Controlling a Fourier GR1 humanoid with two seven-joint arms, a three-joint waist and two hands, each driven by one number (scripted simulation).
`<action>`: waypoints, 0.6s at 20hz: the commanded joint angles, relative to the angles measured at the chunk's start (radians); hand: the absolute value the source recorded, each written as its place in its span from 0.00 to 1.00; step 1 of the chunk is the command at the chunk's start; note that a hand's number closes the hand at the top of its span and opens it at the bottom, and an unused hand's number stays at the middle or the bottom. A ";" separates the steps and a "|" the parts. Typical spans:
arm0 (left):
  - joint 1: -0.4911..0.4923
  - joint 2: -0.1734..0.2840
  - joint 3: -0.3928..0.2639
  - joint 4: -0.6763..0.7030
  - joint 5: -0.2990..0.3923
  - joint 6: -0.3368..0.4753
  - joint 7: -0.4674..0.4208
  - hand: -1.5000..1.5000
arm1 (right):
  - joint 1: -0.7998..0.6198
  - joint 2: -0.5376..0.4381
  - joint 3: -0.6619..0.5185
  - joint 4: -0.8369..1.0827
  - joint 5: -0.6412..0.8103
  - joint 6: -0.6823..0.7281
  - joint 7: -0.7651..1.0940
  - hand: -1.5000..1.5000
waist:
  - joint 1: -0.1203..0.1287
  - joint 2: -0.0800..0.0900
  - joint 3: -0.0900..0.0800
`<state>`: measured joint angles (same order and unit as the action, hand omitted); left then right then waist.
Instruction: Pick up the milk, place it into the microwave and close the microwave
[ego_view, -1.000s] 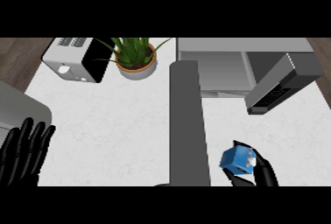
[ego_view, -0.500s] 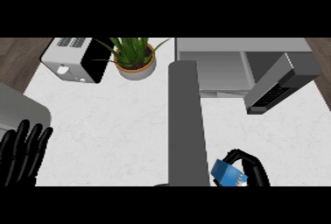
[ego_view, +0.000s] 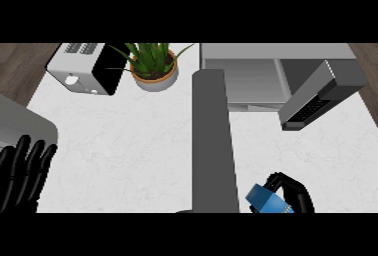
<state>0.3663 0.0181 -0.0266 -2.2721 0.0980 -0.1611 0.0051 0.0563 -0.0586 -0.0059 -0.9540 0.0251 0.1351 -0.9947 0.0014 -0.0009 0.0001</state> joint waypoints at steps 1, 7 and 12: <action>0.063 -0.007 0.006 -0.029 0.009 -0.021 -0.016 0.00 | -0.024 -0.016 -0.040 0.023 -0.022 -0.001 -0.038 1.00 | 0.003 0.000 0.000; -0.033 0.057 0.159 0.000 0.147 -0.046 0.045 0.00 | -0.086 0.057 -0.009 -0.064 -0.013 -0.150 0.079 1.00 | 0.004 0.000 0.000; -0.005 0.009 0.094 0.067 0.049 -0.050 -0.033 0.00 | -0.153 0.058 0.121 -0.238 0.007 -0.308 0.301 1.00 | 0.003 -0.001 -0.001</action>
<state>0.3507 0.0413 0.0723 -2.2285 0.1672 -0.2044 -0.0019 -0.0514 -0.0075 0.0486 -1.1170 0.0188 -0.0780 -0.8005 0.0036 -0.0011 -0.0003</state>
